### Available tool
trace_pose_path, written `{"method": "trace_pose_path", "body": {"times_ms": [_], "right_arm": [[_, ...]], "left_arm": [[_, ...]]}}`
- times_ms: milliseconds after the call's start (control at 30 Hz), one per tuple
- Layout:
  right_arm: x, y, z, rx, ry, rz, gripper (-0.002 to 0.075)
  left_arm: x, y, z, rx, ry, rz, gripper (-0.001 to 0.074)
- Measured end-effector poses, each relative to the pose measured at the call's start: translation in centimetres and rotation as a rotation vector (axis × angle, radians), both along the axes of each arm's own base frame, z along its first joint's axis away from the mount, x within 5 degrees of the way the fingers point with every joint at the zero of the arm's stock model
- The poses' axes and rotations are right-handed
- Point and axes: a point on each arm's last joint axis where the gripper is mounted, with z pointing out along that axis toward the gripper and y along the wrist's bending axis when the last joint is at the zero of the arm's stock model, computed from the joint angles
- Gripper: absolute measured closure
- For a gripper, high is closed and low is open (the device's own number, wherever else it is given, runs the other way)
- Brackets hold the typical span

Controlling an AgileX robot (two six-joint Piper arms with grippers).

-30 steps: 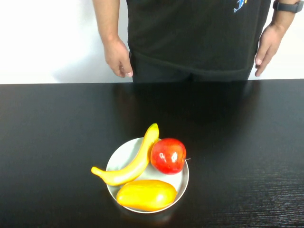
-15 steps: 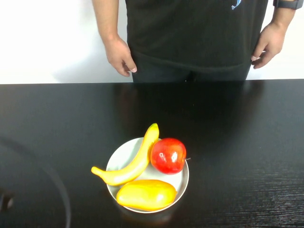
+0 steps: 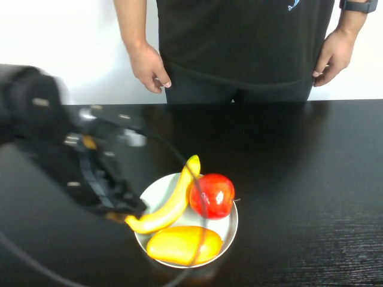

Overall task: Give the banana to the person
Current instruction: Pick up the banana

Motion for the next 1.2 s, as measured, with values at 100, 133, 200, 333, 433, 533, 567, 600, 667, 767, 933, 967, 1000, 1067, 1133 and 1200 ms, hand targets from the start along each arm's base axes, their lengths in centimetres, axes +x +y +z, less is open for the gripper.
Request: {"method": "trace_pose_path", "body": {"times_ms": [100,133,200,333,433,533,567,600,667,767,933,967,1000,1067,1133,1200], "right_arm": [[0.0,0.0,0.0,0.000,0.000,0.000,0.0733],[0.0,0.0,0.0,0.000,0.000,0.000,0.0733],[0.0,0.0,0.0,0.000,0.000,0.000,0.0733],[0.0,0.0,0.0,0.000,0.000,0.000,0.0733],[0.0,0.0,0.0,-0.002,0.000,0.000,0.0733],[0.0,0.0,0.0,-0.002,0.000,0.000,0.0734],[0.0,0.0,0.0,-0.003,0.000,0.000,0.0733],[0.0,0.0,0.0,-0.002,0.000,0.000,0.0733],[0.0,0.0,0.0,-0.002,0.000,0.000,0.0733],[0.0,0.0,0.0,-0.002,0.000,0.000,0.0733],[0.0,0.0,0.0,-0.004,0.000,0.000,0.0734],[0.0,0.0,0.0,-0.004,0.000,0.000,0.0733],[0.0,0.0,0.0,-0.004,0.000,0.000,0.0733],[0.0,0.0,0.0,-0.004,0.000,0.000,0.0733],[0.0,0.0,0.0,-0.004,0.000,0.000,0.0734],[0.0,0.0,0.0,-0.004,0.000,0.000,0.0733]], "left_arm": [[0.6,-2.7,-1.3,0.018,-0.033,-0.083,0.0739],[0.8,-3.5,-1.7,0.020,-0.049,-0.109,0.0739],[1.2,-4.6,-2.4,0.016,-0.070,-0.146,0.0732],[2.2,-5.6,-3.6,0.033,-0.068,-0.194,0.0592],[3.0,-6.2,-4.5,0.036,-0.073,-0.194,0.0391],[3.7,-6.6,-5.5,0.031,-0.089,-0.189,0.0251],[3.9,-6.7,-5.8,0.030,-0.092,-0.188,0.0234],[4.1,-6.9,-6.2,0.030,-0.094,-0.186,0.0221],[4.4,-7.1,-7.0,0.030,-0.097,-0.182,0.0207],[5.0,-7.4,-8.1,0.032,-0.107,-0.180,0.0198],[5.6,-7.8,-9.6,0.042,-0.110,-0.180,0.0196],[5.7,-7.8,-9.9,0.046,-0.112,-0.181,0.0196],[5.8,-7.8,-10.3,0.055,-0.113,-0.187,0.0196],[6.1,-7.9,-10.8,0.075,-0.119,-0.198,0.0196],[6.3,-7.9,-11.5,0.094,-0.120,-0.209,0.0197],[6.4,-7.9,-12.0,0.105,-0.115,-0.214,0.0197]]}}
